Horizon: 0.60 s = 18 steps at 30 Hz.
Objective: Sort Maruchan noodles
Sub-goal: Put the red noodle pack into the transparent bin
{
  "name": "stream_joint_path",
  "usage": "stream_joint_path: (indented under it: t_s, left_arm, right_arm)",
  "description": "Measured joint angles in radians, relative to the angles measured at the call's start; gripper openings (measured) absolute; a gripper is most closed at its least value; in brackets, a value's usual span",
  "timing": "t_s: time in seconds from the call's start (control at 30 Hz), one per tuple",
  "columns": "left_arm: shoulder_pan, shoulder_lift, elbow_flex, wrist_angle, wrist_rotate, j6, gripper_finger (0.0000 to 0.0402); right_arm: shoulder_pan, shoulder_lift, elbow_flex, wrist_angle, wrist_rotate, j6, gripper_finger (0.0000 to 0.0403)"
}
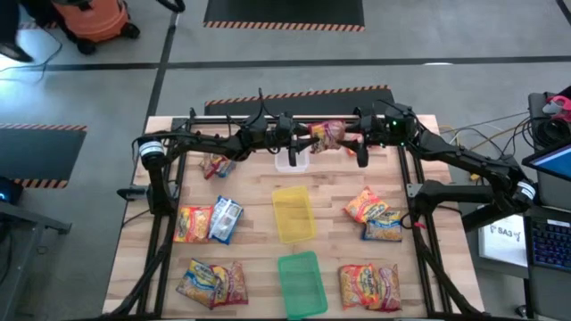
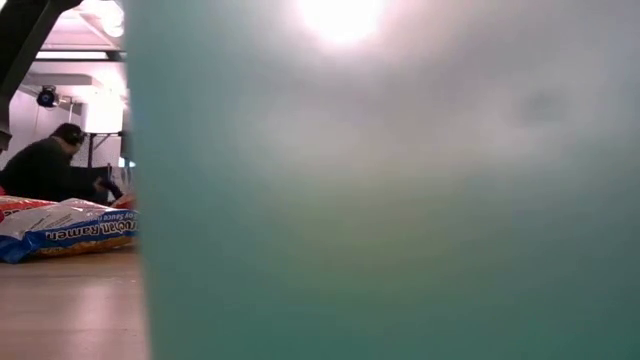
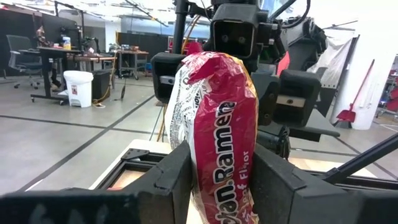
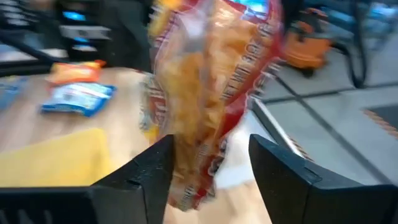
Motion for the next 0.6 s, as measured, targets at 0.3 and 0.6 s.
stream_joint_path:
  t_s: [0.3,0.6]
  left_arm:
    - [0.068,0.000,0.000,-0.058,0.008,0.009,0.0115]
    - [0.168,-0.046,0.001,-0.332,0.002,0.107,0.0114]
  right_arm:
    - [-0.005,-0.002,0.000,-0.152,0.226,-0.006,0.0216]
    - [-0.007,-0.001,0.000,-0.209,0.313,0.056,0.0214]
